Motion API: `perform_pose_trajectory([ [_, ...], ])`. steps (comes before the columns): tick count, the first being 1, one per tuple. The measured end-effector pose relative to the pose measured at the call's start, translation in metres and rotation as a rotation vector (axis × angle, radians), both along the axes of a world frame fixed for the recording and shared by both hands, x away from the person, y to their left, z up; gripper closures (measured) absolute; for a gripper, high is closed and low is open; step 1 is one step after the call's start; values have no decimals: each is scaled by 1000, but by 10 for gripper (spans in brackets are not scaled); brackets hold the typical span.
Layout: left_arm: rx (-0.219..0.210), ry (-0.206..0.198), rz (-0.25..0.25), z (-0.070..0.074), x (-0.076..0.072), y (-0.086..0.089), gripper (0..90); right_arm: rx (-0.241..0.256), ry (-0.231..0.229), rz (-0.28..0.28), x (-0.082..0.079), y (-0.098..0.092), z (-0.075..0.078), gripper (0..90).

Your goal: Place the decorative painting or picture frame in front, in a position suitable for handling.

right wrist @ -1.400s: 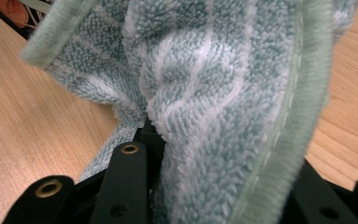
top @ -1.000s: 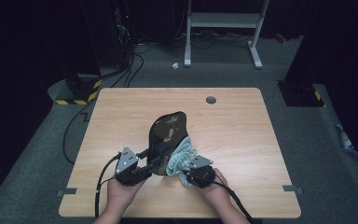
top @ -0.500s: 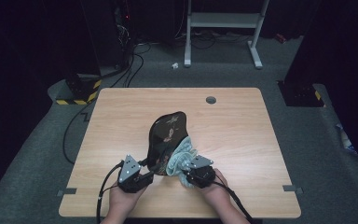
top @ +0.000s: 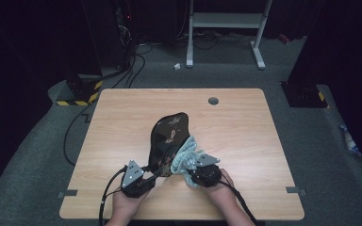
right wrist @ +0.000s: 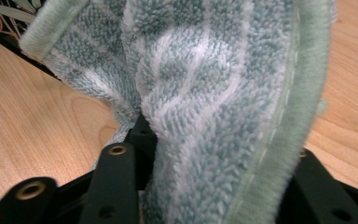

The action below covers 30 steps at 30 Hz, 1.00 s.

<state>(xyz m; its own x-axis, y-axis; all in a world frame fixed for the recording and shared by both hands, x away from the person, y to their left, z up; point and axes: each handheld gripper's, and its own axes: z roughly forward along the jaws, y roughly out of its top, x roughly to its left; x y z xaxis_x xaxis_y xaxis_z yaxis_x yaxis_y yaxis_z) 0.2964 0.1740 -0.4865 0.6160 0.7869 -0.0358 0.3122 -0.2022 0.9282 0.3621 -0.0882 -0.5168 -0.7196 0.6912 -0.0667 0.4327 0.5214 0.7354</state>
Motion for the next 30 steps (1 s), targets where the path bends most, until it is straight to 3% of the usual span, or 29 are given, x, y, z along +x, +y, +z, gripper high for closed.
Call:
perform_pose_trajectory([
  [5,-23,18,-10,-2,3,1,627,6,21,-4,1,-2,2,478],
  [16,-14,32,2,-14,3,-1,618,41,17,-4,-4,-6,12,350],
  [19,-1,16,-4,-19,4,-4,649,65,17,-6,-8,-8,18,331],
  [24,-2,9,-13,-25,4,-6,665,96,8,-14,-15,-15,24,358],
  [25,-2,7,-13,-28,4,-7,662,99,-4,-14,-16,-16,24,411],
  [30,-8,15,-7,-34,5,-7,668,96,16,-22,-10,-14,15,447],
])
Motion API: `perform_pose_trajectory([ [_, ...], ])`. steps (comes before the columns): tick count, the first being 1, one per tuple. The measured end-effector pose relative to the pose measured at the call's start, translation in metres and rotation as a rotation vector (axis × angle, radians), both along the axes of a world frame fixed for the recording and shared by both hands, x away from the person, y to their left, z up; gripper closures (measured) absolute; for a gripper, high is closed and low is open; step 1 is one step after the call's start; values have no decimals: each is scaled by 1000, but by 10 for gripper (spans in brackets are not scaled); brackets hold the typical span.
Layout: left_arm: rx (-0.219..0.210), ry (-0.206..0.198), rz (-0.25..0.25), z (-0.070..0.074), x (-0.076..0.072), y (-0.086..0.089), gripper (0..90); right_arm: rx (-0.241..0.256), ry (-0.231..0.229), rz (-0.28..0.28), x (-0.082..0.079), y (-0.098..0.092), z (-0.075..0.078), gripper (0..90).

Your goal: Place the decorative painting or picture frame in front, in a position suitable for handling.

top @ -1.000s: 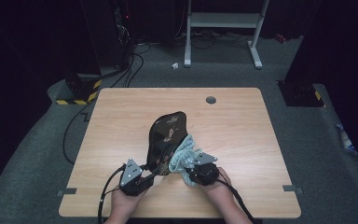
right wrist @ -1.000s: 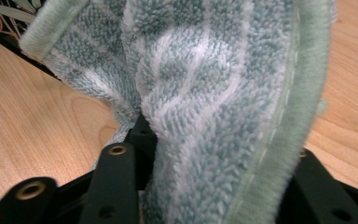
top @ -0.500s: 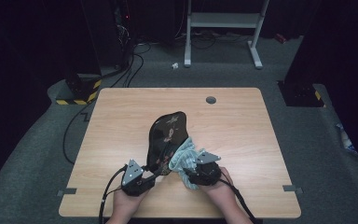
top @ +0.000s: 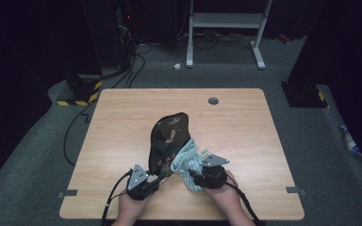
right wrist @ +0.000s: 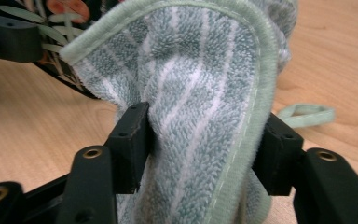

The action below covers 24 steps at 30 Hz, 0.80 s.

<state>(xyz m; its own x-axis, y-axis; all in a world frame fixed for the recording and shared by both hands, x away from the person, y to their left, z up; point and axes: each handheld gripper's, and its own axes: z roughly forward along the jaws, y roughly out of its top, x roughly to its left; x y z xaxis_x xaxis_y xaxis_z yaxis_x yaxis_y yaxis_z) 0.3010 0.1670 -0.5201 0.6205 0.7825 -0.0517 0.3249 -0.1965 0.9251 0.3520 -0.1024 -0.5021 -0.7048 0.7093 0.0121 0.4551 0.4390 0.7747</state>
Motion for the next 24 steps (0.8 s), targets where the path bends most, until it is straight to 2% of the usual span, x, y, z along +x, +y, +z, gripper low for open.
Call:
perform_pose_trajectory([
  [1,1,-14,3,-1,1,0,681,-6,4,1,3,2,-3,450],
  [6,0,-18,0,-4,3,-3,715,-36,30,1,9,6,-9,475],
  [7,-5,-25,0,-4,2,-3,718,-43,34,-3,8,7,-12,506],
  [12,-16,-24,1,-4,4,-2,718,-61,21,7,9,9,-14,550],
  [14,-8,-25,-7,-3,6,-4,704,-73,16,9,8,11,-16,607],
  [19,-34,-27,-3,-2,9,-5,712,-62,-23,10,5,10,-17,683],
  [20,-38,-29,-3,-2,10,-6,712,-62,-23,10,5,10,-17,683],
  [21,-31,-36,-8,-2,11,-6,733,-56,-50,3,3,8,-16,687],
  [22,-31,-36,-8,-2,11,-6,739,-56,-50,3,3,8,-16,687],
  [24,-33,-32,-8,-3,11,-6,747,-42,-81,-12,-1,6,-12,686],
])
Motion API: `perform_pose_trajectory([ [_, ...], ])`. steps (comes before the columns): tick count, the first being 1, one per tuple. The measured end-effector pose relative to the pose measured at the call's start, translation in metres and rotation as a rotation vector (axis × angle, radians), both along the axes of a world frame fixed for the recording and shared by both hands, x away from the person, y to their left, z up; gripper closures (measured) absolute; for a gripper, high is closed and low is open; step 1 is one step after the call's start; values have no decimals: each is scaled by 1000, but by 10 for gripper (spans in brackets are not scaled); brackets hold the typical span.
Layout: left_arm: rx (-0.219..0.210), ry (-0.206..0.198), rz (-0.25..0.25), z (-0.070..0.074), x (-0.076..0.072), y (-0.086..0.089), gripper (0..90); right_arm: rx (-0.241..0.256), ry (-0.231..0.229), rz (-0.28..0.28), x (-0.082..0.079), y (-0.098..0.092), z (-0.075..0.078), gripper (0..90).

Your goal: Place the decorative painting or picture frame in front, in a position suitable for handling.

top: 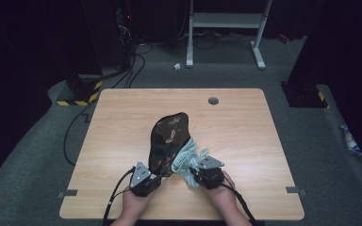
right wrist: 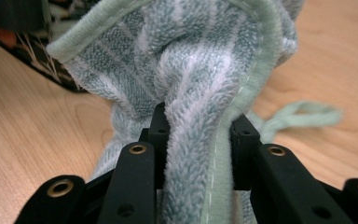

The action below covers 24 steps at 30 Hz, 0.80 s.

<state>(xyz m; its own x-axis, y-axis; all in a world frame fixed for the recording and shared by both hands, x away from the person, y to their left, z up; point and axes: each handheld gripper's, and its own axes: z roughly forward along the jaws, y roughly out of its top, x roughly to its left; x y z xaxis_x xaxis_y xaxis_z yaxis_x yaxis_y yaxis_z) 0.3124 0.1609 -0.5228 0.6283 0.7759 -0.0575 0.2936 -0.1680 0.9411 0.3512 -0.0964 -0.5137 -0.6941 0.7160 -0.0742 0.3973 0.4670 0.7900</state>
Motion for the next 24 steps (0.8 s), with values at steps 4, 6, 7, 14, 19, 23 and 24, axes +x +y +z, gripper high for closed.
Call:
perform_pose_trajectory([
  [4,-5,8,-2,-1,1,1,767,44,-33,-11,-6,-6,10,684],
  [6,-14,15,-1,-1,1,2,776,62,-39,-12,-7,-9,15,682],
  [7,-23,20,-2,-1,1,3,781,88,-48,-11,-7,-11,20,680],
  [14,-26,35,-16,0,-1,6,789,148,-119,-17,-12,-11,45,679],
  [19,-23,33,-31,0,-4,9,792,219,-196,-30,-23,-11,76,676],
  [23,-31,25,-33,-1,-4,9,792,240,-227,-35,-27,-13,89,673],
  [24,-32,24,-34,-2,-4,9,792,248,-235,-34,-27,-13,93,672],
])
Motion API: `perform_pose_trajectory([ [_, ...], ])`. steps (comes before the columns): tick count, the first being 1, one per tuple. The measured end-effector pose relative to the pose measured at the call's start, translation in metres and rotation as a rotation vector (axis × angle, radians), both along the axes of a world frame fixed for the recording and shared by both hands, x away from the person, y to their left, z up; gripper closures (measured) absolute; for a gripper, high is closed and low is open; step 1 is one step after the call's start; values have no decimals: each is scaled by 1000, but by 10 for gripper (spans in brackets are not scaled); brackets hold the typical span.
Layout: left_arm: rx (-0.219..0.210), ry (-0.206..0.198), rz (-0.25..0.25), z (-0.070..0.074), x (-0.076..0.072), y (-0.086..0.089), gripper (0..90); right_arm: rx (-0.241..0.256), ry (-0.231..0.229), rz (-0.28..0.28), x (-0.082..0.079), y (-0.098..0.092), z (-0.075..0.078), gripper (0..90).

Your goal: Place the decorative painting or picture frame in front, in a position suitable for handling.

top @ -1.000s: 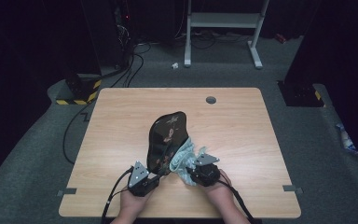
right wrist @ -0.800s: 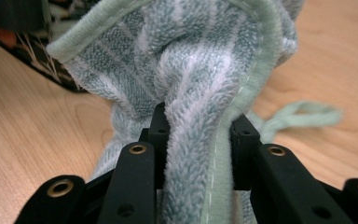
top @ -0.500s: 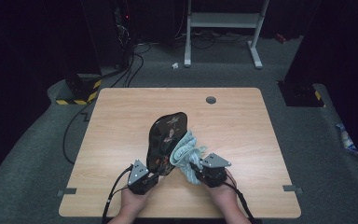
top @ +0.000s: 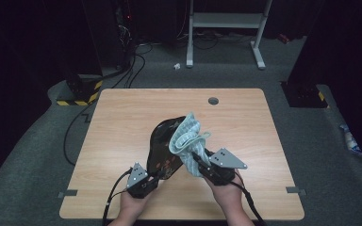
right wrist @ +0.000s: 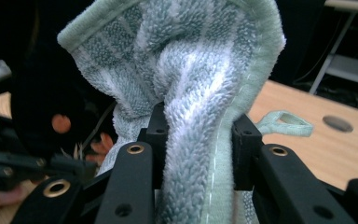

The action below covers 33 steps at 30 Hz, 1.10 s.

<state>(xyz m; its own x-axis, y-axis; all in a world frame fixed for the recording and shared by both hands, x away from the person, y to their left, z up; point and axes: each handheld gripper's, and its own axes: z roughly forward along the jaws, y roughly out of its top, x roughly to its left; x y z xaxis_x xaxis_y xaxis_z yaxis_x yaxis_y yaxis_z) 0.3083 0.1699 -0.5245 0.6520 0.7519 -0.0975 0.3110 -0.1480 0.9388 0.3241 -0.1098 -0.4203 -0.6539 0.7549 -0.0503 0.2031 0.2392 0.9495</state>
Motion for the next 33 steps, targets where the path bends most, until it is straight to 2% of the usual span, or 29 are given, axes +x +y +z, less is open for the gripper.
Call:
perform_pose_trajectory([
  [3,-10,2,5,-1,0,0,791,28,-28,-1,0,-3,14,671],
  [7,-10,2,5,-1,0,0,791,38,-46,5,3,-2,23,670],
  [12,-16,8,2,-1,0,1,793,54,-68,13,9,3,39,670],
  [13,-17,8,1,-1,0,1,793,64,-78,17,11,6,46,670],
  [14,-17,8,0,-1,0,1,793,64,-78,17,11,6,46,670],
  [21,-15,9,-2,-1,-1,1,796,88,-128,43,20,30,73,666],
  [23,-10,7,-1,0,-2,1,796,104,-126,59,23,37,78,665],
  [31,-7,4,-1,0,-2,1,797,115,-126,114,32,64,93,663],
  [33,-3,2,0,0,-2,1,797,96,-114,130,37,75,96,663],
])
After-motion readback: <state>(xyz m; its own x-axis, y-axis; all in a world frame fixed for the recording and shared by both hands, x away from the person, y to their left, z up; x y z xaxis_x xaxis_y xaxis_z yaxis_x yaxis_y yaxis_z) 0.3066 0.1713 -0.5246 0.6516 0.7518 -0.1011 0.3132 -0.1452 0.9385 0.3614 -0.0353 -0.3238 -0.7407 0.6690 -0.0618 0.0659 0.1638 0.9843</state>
